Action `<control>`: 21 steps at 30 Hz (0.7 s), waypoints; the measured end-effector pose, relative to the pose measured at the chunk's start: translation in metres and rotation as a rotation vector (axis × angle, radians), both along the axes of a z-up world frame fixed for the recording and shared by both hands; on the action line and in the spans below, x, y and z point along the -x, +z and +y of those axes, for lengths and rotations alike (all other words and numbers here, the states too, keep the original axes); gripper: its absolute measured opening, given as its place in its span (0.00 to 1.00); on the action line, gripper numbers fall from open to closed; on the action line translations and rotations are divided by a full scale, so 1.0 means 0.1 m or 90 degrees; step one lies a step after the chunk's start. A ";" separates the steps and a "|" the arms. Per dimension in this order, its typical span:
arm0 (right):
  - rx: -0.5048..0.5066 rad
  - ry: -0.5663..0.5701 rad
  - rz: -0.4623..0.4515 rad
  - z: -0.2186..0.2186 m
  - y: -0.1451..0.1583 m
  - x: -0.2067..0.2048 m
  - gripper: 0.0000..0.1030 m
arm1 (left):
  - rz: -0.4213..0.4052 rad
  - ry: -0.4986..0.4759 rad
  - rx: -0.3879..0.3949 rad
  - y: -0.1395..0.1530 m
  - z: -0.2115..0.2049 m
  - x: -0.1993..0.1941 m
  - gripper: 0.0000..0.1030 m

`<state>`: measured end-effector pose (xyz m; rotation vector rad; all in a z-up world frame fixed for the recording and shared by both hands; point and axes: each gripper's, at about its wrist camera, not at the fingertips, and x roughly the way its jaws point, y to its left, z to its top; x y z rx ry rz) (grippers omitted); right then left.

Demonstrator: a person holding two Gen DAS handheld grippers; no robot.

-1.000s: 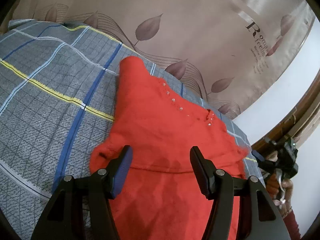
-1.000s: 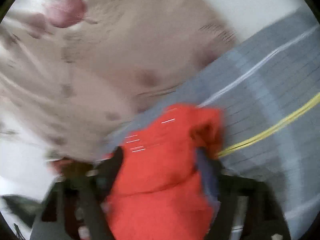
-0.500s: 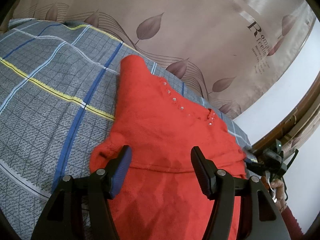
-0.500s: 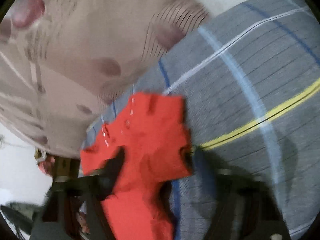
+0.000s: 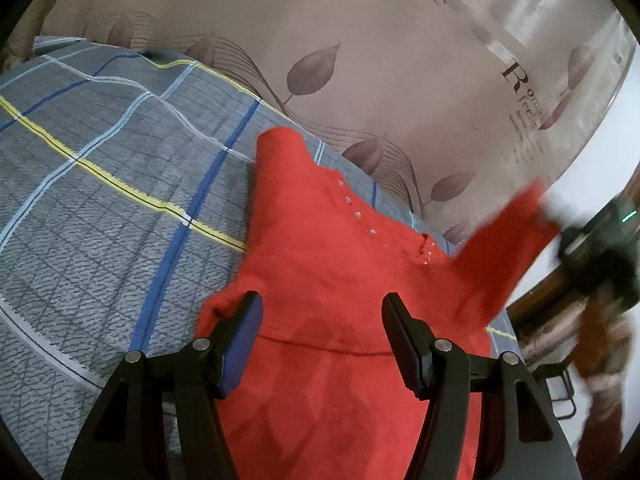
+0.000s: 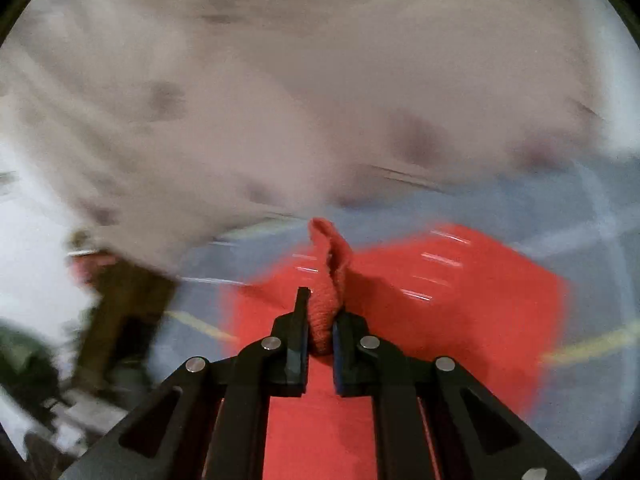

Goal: Fold small clothes
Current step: 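Grasp the sweater shoulder edge near the neckline with the right gripper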

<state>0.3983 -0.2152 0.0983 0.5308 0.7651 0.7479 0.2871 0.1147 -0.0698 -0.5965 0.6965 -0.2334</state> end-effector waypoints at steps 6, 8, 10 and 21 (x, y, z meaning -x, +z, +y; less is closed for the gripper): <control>-0.029 -0.116 0.051 -0.51 -0.37 -0.19 0.07 | -0.006 0.012 0.001 0.02 0.04 0.04 0.61; 0.005 -0.163 0.116 -0.75 -0.82 -0.22 0.07 | -0.005 0.010 0.000 0.02 0.02 0.03 0.61; -0.005 -0.197 0.169 -0.99 -1.20 -0.22 0.07 | -0.006 0.010 0.000 0.02 0.02 0.04 0.61; -0.018 -0.254 0.228 -1.49 -1.74 -0.20 0.07 | -0.056 -0.013 -0.079 0.32 0.01 0.07 0.65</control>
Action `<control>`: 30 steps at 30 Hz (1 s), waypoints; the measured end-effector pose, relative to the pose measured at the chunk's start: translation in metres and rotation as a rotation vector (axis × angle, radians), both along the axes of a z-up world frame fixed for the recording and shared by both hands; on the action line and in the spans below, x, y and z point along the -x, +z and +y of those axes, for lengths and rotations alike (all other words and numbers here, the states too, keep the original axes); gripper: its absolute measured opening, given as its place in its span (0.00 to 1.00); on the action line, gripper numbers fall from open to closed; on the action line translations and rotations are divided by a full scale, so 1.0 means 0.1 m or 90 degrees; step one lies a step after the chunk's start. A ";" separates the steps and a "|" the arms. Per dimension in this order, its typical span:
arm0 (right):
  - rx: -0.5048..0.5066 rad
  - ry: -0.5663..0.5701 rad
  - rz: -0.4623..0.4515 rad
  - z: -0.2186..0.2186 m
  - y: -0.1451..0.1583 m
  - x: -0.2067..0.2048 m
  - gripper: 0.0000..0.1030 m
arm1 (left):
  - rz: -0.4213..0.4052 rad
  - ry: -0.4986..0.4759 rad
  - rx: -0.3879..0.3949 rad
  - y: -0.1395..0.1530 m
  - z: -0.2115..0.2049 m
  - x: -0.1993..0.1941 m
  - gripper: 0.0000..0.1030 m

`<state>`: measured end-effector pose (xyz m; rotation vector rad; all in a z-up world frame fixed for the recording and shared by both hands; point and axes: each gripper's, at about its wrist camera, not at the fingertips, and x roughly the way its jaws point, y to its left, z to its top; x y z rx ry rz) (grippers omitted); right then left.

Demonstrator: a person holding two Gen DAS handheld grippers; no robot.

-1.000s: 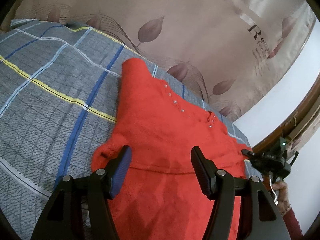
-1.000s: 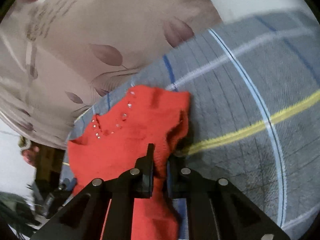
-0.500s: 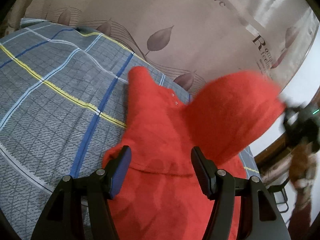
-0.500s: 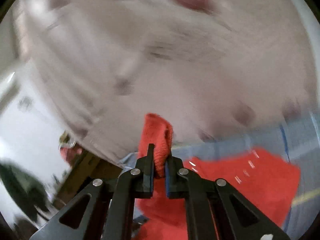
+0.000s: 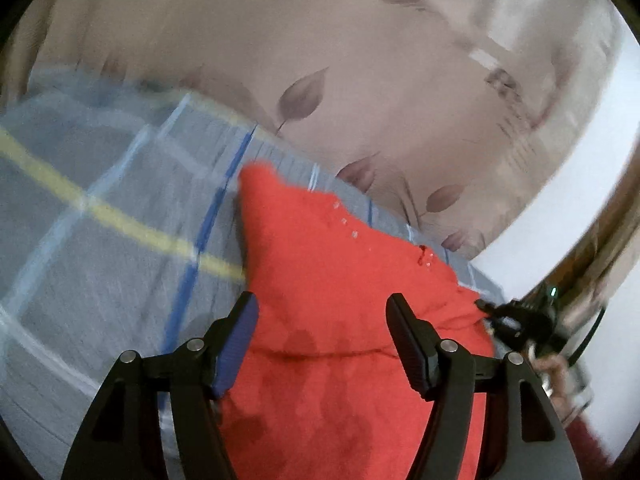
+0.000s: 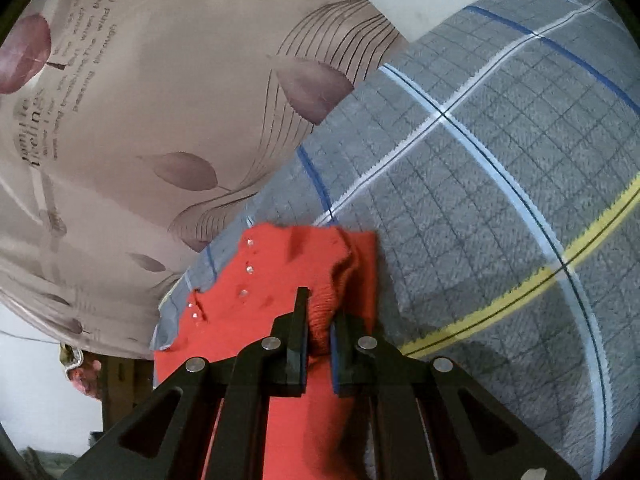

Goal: Fold small clothes
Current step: 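Grasp the sweater shoulder edge near the neckline with the right gripper, then lift the grasped shoulder edge and fold it across the sweater body with the right gripper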

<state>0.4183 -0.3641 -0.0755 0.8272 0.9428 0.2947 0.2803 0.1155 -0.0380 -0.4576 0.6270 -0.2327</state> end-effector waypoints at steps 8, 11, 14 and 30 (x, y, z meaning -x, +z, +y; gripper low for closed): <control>-0.031 0.031 -0.024 0.04 -0.05 0.02 0.09 | 0.067 -0.024 -0.136 0.17 0.02 -0.67 0.71; -0.021 0.039 -0.018 0.17 -0.08 -0.01 0.10 | 0.125 -0.024 -0.107 -0.05 0.15 -0.94 0.71; -0.024 0.047 -0.021 0.24 -0.09 -0.02 0.11 | 0.142 -0.034 -0.110 -0.20 0.16 -1.10 0.70; -0.068 0.032 0.030 0.05 -0.19 0.06 0.08 | 0.114 -0.073 -0.176 -0.26 0.26 -1.31 0.16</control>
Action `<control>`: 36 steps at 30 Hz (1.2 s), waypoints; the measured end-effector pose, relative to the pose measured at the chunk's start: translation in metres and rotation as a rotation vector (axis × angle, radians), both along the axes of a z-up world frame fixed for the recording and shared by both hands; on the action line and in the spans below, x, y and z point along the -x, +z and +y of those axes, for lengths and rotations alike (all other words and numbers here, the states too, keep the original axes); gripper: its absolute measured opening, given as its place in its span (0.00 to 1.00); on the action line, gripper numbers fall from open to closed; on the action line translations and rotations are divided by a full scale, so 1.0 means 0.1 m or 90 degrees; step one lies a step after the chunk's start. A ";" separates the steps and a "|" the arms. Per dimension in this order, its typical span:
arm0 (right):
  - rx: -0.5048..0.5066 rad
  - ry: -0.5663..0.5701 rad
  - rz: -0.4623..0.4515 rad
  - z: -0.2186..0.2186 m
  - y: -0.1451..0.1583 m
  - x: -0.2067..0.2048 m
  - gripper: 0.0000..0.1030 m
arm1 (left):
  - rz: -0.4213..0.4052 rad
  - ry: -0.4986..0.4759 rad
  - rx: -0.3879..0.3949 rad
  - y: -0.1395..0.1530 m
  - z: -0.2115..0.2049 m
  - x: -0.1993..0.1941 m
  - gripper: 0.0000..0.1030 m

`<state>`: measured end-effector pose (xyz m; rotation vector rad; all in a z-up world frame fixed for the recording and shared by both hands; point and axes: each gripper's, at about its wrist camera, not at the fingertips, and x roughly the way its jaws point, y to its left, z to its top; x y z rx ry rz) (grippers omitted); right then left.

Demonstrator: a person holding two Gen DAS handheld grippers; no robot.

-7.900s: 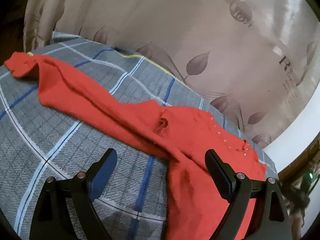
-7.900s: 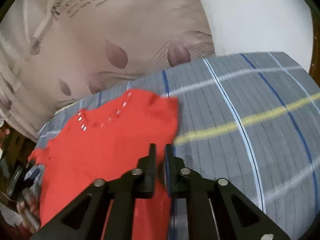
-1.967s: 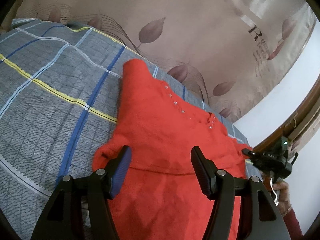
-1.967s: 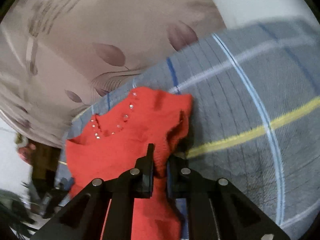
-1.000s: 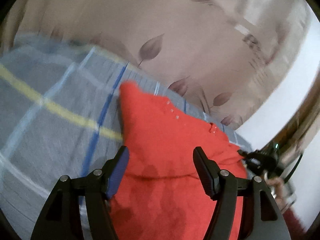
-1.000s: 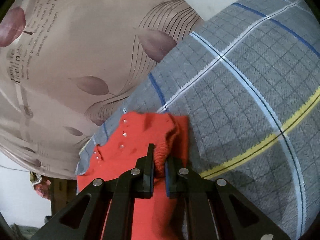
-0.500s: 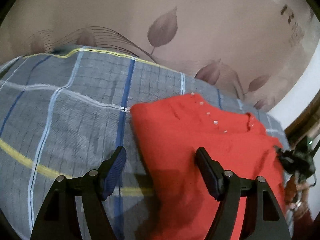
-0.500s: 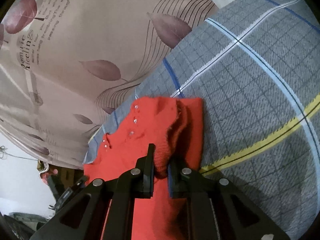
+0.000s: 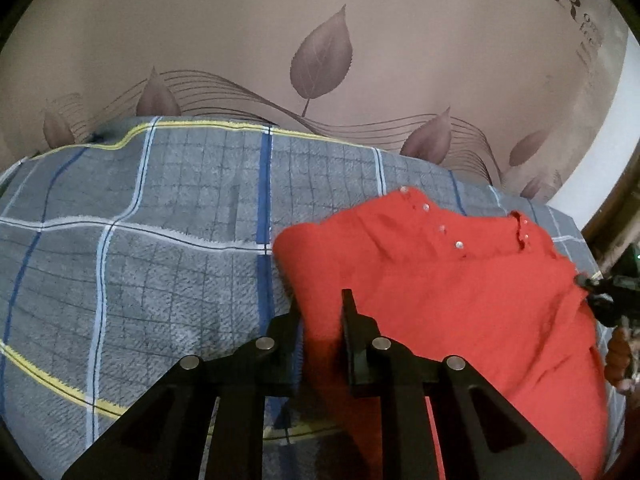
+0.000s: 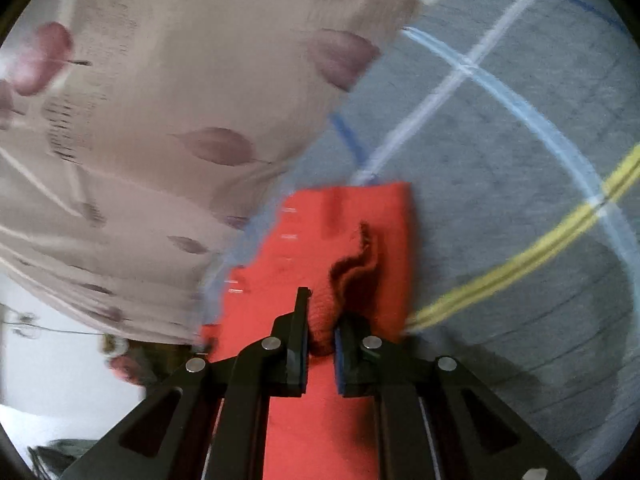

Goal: Fold small clothes
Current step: 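Lift the grasped shoulder edge and fold it across the sweater body with the right gripper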

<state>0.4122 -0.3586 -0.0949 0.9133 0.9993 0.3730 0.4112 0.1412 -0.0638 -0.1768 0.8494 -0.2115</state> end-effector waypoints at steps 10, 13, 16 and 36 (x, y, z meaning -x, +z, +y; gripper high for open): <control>-0.117 -0.014 -0.035 -0.20 0.03 0.02 0.37 | -0.082 0.088 0.050 0.39 0.18 0.32 0.24; -0.137 0.000 -0.046 -0.21 0.07 -0.07 0.41 | -0.117 0.058 0.064 0.60 0.02 0.54 0.24; -0.078 0.031 -0.043 -0.06 0.13 -0.17 0.19 | -0.079 -0.003 0.049 0.58 -0.32 0.58 0.24; -0.023 0.019 -0.034 -0.22 -0.01 -0.25 0.07 | 0.002 -0.021 0.046 0.03 -0.57 0.68 0.24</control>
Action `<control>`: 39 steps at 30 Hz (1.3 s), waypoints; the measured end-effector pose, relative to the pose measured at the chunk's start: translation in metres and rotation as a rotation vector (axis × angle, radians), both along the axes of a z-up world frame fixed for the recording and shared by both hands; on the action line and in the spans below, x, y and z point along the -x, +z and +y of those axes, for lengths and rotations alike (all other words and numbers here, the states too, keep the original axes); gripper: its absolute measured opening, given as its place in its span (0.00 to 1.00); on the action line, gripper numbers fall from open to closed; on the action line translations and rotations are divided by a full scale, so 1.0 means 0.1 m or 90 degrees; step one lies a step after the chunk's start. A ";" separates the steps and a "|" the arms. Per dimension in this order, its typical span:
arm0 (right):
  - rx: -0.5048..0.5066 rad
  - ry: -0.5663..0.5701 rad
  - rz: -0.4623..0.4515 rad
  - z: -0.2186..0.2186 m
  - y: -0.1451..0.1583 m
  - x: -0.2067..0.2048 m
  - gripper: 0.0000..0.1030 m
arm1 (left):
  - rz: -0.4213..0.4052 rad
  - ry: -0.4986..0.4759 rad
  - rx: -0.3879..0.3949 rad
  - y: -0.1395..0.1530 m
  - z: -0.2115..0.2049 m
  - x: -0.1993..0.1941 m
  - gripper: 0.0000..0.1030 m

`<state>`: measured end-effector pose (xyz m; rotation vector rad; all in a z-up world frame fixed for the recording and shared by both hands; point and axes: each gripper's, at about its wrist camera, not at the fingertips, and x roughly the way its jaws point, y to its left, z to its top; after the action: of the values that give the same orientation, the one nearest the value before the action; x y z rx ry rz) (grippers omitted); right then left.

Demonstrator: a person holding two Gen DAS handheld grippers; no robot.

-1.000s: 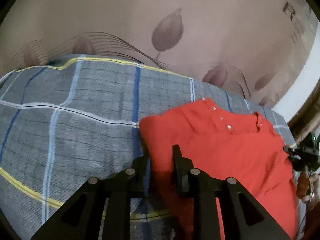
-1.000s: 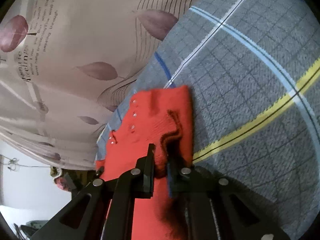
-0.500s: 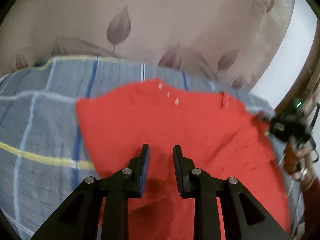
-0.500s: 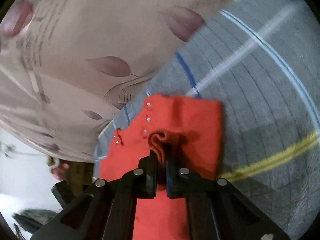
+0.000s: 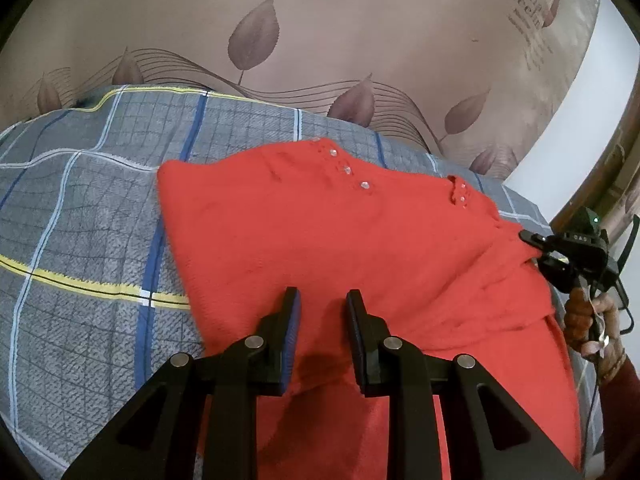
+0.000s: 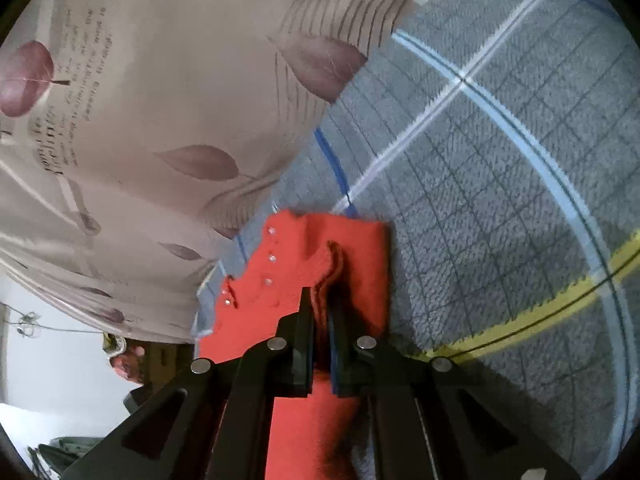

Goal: Fold small clothes
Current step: 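Lift the grasped shoulder edge and fold it across the sweater body with the right gripper, then open the right gripper and release the folded side onto the sweater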

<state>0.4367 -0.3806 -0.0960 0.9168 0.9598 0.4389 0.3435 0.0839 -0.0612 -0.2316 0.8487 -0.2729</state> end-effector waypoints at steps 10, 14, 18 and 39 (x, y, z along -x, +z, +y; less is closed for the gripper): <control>-0.082 -0.115 -0.032 -0.42 0.07 0.26 0.14 | -0.001 0.002 -0.001 0.00 0.00 0.00 0.24; -0.029 -0.051 -0.086 -0.20 0.27 0.28 0.14 | -0.003 0.003 -0.011 0.00 -0.02 0.00 0.24; 0.052 0.009 -0.069 0.21 0.19 0.19 0.13 | -0.003 0.004 -0.015 0.00 -0.03 0.00 0.24; 0.175 0.085 -0.165 0.32 0.63 2.59 0.56 | -0.023 -0.009 0.069 0.47 0.30 1.23 0.48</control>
<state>0.1773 -0.3489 -0.0328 0.5331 0.8209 0.5114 0.2208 0.1144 -0.0142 -0.3203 0.8005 -0.3354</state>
